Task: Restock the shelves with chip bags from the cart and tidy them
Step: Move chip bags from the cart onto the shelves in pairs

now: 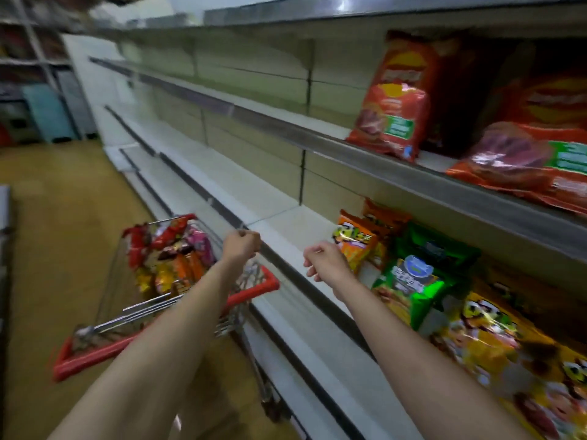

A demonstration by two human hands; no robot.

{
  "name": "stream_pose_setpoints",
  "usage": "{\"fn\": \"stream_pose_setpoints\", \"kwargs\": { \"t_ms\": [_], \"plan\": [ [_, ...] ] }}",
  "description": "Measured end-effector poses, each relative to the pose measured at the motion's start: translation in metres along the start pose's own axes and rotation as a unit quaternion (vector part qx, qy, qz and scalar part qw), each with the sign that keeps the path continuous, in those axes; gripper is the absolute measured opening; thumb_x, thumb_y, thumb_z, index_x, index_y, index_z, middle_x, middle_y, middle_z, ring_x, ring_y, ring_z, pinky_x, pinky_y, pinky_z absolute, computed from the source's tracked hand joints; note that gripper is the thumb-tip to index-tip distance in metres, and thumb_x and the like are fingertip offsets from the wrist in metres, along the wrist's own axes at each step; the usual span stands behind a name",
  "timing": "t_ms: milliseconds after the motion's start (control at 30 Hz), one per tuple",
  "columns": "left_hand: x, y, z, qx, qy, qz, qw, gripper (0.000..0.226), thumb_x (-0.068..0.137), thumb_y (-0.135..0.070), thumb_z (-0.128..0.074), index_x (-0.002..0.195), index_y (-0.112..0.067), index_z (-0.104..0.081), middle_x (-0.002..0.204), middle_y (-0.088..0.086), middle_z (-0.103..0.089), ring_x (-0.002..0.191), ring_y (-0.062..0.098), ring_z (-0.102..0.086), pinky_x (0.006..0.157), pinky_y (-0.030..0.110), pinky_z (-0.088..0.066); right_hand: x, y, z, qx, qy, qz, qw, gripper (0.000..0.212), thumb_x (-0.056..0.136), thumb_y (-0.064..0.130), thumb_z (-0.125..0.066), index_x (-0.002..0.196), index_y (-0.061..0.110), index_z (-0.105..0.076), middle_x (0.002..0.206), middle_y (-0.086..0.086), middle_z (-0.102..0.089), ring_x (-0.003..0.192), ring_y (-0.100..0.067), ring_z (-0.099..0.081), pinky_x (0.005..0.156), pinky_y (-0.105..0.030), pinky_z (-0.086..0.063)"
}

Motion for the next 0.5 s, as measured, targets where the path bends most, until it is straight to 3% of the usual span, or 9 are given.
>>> {"fn": "stream_pose_setpoints", "kwargs": {
  "t_ms": [133, 200, 300, 500],
  "plan": [
    [0.028, 0.013, 0.079, -0.025, -0.056, 0.014, 0.998, 0.015, 0.081, -0.007, -0.052, 0.067, -0.012, -0.053, 0.068, 0.008, -0.052, 0.053, 0.013, -0.052, 0.05, 0.023, -0.044, 0.031, 0.023, -0.068, -0.038, 0.039, 0.016, 0.998, 0.012, 0.09, 0.014, -0.05, 0.08, 0.019, -0.053, 0.083, -0.006, -0.062, 0.062, -0.017, -0.058, 0.052, -0.026, -0.042],
    [0.045, 0.022, 0.116, -0.019, -0.1, 0.03, 0.994, 0.021, 0.085, -0.005, -0.051, 0.067, -0.013, -0.055, 0.068, 0.008, -0.056, 0.059, 0.019, -0.055, 0.059, 0.028, -0.047, 0.047, 0.036, -0.105, -0.053, 0.058, 0.023, 0.997, 0.01, 0.09, 0.013, -0.049, 0.083, 0.018, -0.054, 0.084, -0.005, -0.062, 0.063, -0.017, -0.059, 0.055, -0.027, -0.045],
    [0.072, 0.037, 0.168, -0.009, -0.142, 0.056, 0.988, 0.026, 0.091, -0.003, -0.049, 0.067, -0.013, -0.055, 0.072, 0.01, -0.058, 0.07, 0.023, -0.056, 0.061, 0.029, -0.043, 0.074, 0.05, -0.163, -0.069, 0.09, 0.021, 0.993, 0.007, 0.091, 0.013, -0.049, 0.091, 0.015, -0.055, 0.084, -0.007, -0.063, 0.064, -0.016, -0.059, 0.058, -0.027, -0.046],
    [0.135, 0.066, 0.254, -0.017, -0.174, 0.096, 0.98, 0.01, 0.095, -0.008, -0.051, 0.091, -0.005, -0.059, 0.082, 0.009, -0.059, 0.072, 0.019, -0.058, 0.077, 0.038, -0.053, 0.126, 0.069, -0.264, -0.097, 0.132, 0.016, 0.986, 0.012, 0.094, 0.013, -0.051, 0.084, 0.019, -0.052, 0.094, -0.006, -0.061, 0.064, -0.012, -0.057, 0.062, -0.028, -0.048]
  ]
}}
Point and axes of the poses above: each hand's wrist, its own x-axis towards the middle knuckle, its own z-axis out of the back of the hand, y = z × x, the point moved 3 cm from there along x, towards the middle knuckle
